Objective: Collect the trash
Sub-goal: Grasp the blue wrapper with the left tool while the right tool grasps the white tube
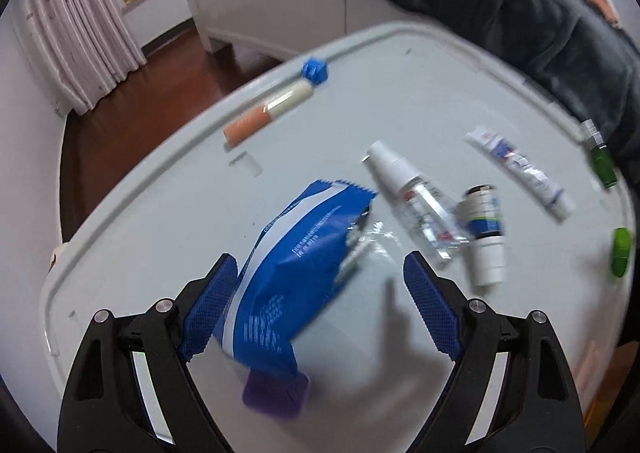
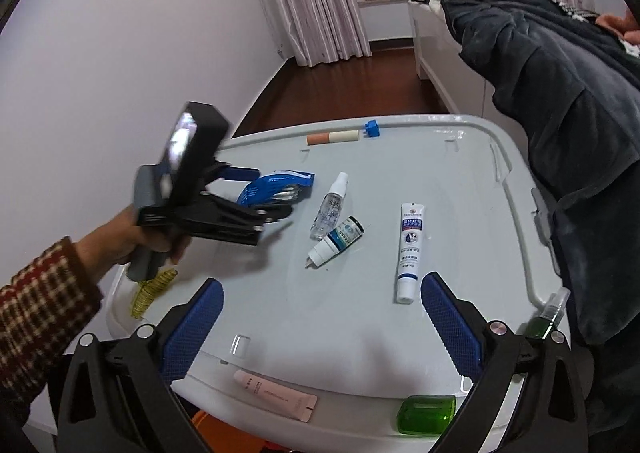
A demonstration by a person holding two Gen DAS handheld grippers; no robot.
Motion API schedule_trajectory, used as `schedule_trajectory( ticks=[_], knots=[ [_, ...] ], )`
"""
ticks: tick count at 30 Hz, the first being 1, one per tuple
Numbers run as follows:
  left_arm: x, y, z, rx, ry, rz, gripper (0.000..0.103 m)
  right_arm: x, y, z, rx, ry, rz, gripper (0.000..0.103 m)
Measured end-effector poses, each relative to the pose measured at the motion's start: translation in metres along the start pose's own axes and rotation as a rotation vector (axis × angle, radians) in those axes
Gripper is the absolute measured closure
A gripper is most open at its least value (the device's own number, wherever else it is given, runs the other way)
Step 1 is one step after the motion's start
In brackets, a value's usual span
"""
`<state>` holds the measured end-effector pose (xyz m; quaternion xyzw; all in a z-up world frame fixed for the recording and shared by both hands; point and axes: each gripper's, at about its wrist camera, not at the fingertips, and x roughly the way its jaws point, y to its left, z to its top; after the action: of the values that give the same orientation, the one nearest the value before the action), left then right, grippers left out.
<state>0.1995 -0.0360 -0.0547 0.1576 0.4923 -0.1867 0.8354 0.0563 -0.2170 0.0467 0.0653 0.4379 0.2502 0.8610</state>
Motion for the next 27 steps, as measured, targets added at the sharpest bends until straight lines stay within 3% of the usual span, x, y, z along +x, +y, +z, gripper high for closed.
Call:
schedule_trajectory(
  ticks=[2, 4, 6, 7, 8, 10, 16, 23, 27],
  knots=[
    [0.009, 0.005, 0.001, -0.061, 0.027, 0.028, 0.020, -0.001, 0.000, 0.001, 0.001, -0.005, 0.000, 0.006],
    [0.011, 0.012, -0.001, -0.155, 0.046, 0.009, 0.023, -0.003, 0.000, 0.002, -0.002, -0.013, -0.006, 0.006],
    [0.006, 0.019, -0.006, -0.266, 0.030, 0.001, 0.039, -0.005, -0.001, 0.002, -0.001, -0.020, -0.009, 0.005],
    [0.002, 0.023, -0.009, -0.327, 0.025, -0.014, 0.042, -0.005, -0.001, 0.002, 0.002, -0.021, -0.008, 0.006],
    [-0.001, 0.027, -0.011, -0.374, 0.022, -0.042, 0.053, -0.005, -0.002, 0.002, 0.006, -0.022, -0.006, 0.006],
    [-0.009, 0.029, -0.016, -0.434, 0.013, -0.056, 0.062, -0.006, -0.003, 0.002, 0.012, -0.023, -0.003, 0.006],
    [-0.041, 0.014, -0.034, -0.447, -0.049, 0.007, 0.064, -0.003, -0.014, 0.002, 0.025, -0.021, -0.044, 0.006],
    [-0.095, -0.012, -0.047, -0.531, -0.159, -0.075, 0.064, 0.040, -0.040, 0.009, 0.023, 0.037, -0.241, 0.006],
    [-0.121, -0.034, -0.063, -0.532, -0.226, -0.122, 0.063, 0.078, -0.032, 0.014, -0.055, 0.090, -0.290, 0.007]
  ],
)
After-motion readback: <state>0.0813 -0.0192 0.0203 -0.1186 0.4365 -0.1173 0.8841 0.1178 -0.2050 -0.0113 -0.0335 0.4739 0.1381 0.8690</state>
